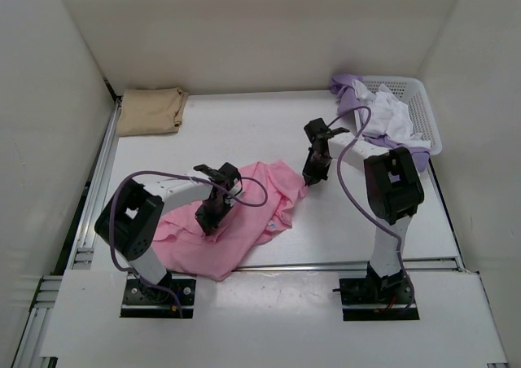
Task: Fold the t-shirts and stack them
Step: Flatten out the tshirt
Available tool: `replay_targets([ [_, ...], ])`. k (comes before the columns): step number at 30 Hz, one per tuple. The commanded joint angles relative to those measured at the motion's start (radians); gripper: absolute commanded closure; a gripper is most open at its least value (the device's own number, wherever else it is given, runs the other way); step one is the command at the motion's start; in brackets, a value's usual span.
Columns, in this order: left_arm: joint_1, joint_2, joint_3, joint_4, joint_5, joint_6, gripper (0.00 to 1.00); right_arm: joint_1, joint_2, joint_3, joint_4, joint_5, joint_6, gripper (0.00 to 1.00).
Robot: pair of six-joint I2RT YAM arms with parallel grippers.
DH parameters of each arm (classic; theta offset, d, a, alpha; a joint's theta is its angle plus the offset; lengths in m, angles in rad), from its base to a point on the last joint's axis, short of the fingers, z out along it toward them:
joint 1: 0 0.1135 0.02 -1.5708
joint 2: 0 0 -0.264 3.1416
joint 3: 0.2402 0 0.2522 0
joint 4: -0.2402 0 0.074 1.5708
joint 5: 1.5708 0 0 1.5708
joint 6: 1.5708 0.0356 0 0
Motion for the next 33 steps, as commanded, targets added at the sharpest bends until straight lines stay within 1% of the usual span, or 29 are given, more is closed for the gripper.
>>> replay_targets([
  [1, 0.032, -0.009, 0.056, -0.011, 0.046, -0.001, 0.9, 0.007, 0.021, 0.007, -0.043, 0.057, 0.0, 0.96],
  [2, 0.042, -0.02, 0.065, -0.02, 0.046, -0.001, 0.9, 0.007, 0.006, 0.007, -0.052, 0.057, 0.0, 1.0],
  [4, 0.073, -0.032, 0.097, -0.031, 0.046, -0.001, 0.9, 0.007, -0.015, 0.007, -0.052, 0.068, -0.012, 1.0],
  [8, 0.107, -0.083, 0.169, -0.066, -0.01, -0.001, 0.9, 0.007, -0.11, 0.049, -0.063, 0.124, -0.064, 1.0],
  [10, 0.121, -0.096, 0.226, -0.101, -0.051, -0.001, 0.9, 0.007, -0.144, 0.104, -0.089, 0.158, -0.09, 1.0],
  [11, 0.137, -0.106, 0.246, -0.112, -0.062, -0.001, 0.9, 0.007, -0.179, 0.124, -0.089, 0.199, -0.126, 1.0],
  [14, 0.182, -0.116, 0.309, -0.132, -0.083, -0.001, 0.9, 0.007, -0.25, 0.207, -0.116, 0.261, -0.203, 1.0],
  [17, 0.231, -0.126, 0.321, -0.141, -0.083, -0.001, 0.85, 0.007, -0.307, 0.265, -0.126, 0.276, -0.262, 1.0],
  [18, 0.231, -0.114, 0.321, -0.15, -0.067, -0.001, 0.83, 0.007, -0.319, 0.265, -0.126, 0.276, -0.262, 1.0],
  [20, 0.243, -0.095, 0.311, -0.163, -0.016, -0.001, 0.78, 0.007, -0.348, 0.265, -0.126, 0.208, -0.262, 1.0],
  [22, 0.243, -0.06, 0.281, -0.163, 0.051, -0.001, 0.74, 0.007, -0.359, 0.222, -0.126, 0.167, -0.262, 1.0],
  [24, 0.243, -0.028, 0.248, -0.147, 0.081, -0.001, 0.7, 0.016, -0.368, 0.184, -0.117, 0.143, -0.236, 1.0],
  [26, 0.243, 0.023, 0.234, -0.117, 0.105, -0.001, 0.7, 0.017, -0.387, 0.124, -0.103, 0.121, -0.217, 1.0],
  [29, 0.243, 0.057, 0.225, -0.103, 0.114, -0.001, 0.7, 0.026, -0.405, 0.066, -0.08, 0.121, -0.193, 1.0],
  [30, 0.243, 0.067, 0.225, -0.103, 0.115, -0.001, 0.66, 0.035, -0.414, 0.055, -0.08, 0.121, -0.193, 1.0],
  [31, 0.243, 0.068, 0.225, -0.103, 0.115, -0.001, 0.64, 0.035, -0.414, 0.044, -0.08, 0.121, -0.193, 1.0],
  [33, 0.243, 0.068, 0.215, -0.092, 0.125, -0.001, 0.64, 0.035, -0.425, 0.029, -0.08, 0.121, -0.193, 1.0],
])
